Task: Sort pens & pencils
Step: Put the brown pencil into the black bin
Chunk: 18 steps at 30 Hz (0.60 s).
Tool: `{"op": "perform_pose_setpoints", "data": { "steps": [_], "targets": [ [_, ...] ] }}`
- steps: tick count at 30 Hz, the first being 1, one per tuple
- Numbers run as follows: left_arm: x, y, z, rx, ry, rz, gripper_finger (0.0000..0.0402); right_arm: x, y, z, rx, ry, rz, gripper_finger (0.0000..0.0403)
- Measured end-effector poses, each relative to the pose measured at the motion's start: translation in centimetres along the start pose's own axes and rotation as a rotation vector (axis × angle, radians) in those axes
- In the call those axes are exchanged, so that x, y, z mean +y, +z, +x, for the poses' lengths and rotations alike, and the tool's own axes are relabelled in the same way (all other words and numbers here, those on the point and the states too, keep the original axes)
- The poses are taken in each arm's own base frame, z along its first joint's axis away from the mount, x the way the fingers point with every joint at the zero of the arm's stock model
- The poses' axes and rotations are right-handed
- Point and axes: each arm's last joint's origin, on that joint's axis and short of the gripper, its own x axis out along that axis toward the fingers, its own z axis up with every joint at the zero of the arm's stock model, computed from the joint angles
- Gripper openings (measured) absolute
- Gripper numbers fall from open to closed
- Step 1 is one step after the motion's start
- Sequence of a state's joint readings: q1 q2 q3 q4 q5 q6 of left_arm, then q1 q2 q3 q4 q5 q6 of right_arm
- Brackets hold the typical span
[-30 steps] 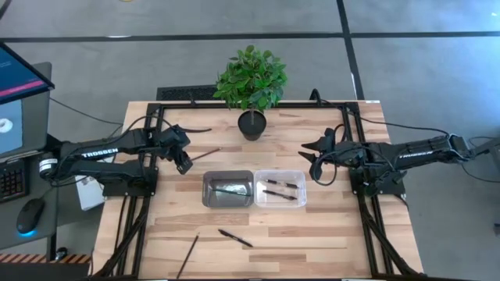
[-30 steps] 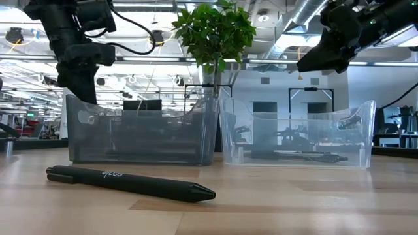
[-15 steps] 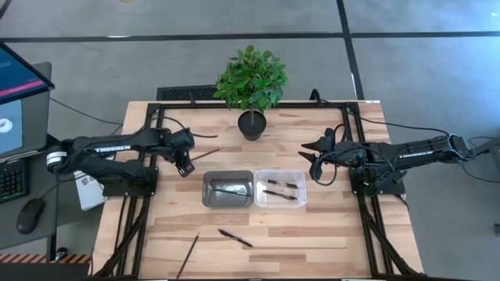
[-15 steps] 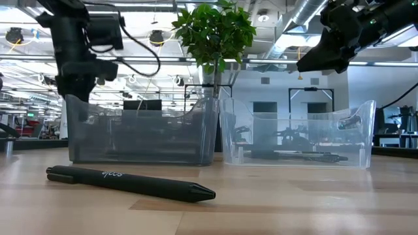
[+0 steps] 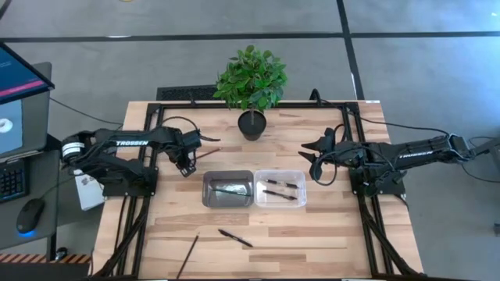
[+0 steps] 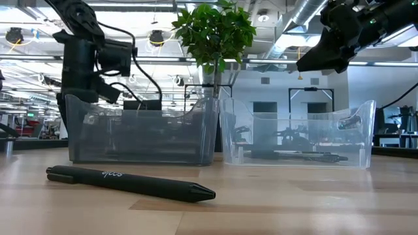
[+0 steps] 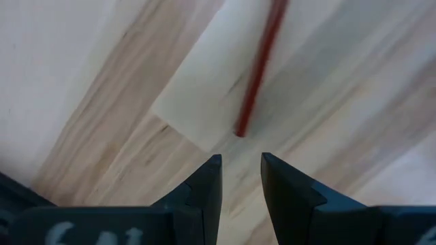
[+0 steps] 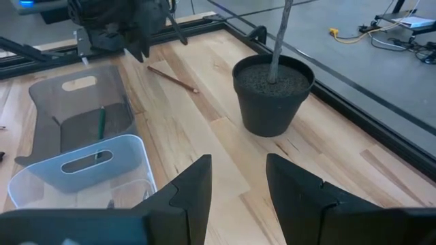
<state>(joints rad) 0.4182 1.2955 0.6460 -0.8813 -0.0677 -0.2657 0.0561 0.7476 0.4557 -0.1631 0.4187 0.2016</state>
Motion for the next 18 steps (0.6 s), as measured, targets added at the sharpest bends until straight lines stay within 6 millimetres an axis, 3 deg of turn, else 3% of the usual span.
{"op": "perform_pose_setpoints", "data": {
  "steps": [18],
  "targets": [
    [0.75,0.96,0.31,-0.048,-0.027,-0.021,0.0094,0.00,0.00,0.00,0.000,0.000,0.000,0.0167]
  ]
}}
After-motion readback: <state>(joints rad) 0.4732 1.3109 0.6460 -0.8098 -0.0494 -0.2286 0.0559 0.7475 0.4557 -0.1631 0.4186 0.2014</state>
